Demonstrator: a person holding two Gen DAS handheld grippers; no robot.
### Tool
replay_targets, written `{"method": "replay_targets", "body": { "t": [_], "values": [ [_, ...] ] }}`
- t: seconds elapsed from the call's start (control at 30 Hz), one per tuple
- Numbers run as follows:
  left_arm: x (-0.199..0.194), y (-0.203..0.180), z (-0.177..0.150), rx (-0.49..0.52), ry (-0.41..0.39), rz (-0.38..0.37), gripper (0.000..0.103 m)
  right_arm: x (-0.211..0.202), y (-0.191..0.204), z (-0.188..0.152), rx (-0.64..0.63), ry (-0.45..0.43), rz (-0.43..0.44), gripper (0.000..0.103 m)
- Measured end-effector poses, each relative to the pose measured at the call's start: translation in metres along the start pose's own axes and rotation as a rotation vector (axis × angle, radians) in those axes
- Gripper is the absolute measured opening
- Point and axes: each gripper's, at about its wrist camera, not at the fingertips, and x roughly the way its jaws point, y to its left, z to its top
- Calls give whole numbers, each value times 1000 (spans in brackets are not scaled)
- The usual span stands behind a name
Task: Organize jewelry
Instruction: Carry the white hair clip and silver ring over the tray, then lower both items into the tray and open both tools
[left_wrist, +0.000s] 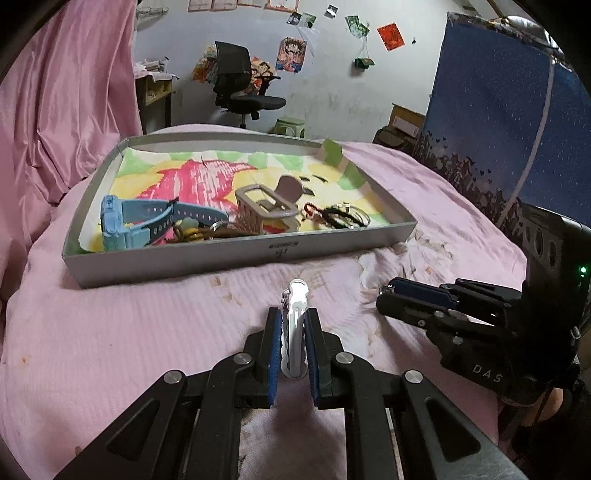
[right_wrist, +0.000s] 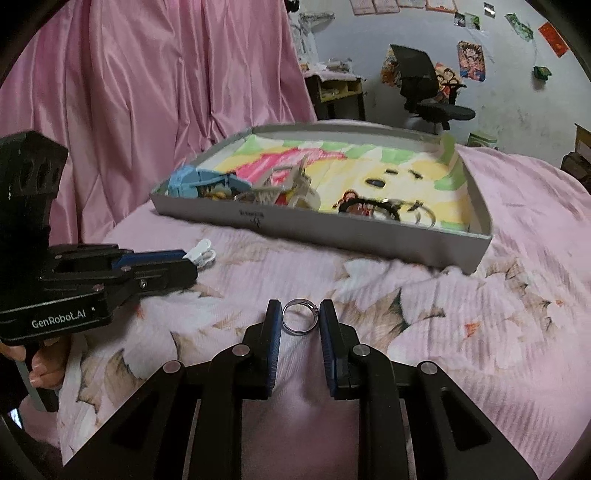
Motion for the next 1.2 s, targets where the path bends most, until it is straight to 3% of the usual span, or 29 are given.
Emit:
{"method": "replay_targets", "body": {
  "t": [0.43,0.7,0.97,1.2],
  "values": [
    [-7,-1,23,-33,-91,7,12,-14,-9,25,17,-132,-29,18],
    [5,12,55,-107,-151,102,12,0,-32,54,95,-166,-74,19],
    [32,28,68,-187,-78,182,12,31,-38,72,99,-117,-80,18],
    [45,30,69,-182,-22,224,12,51,-37,71,107,-49,-96,18]
  ]
}}
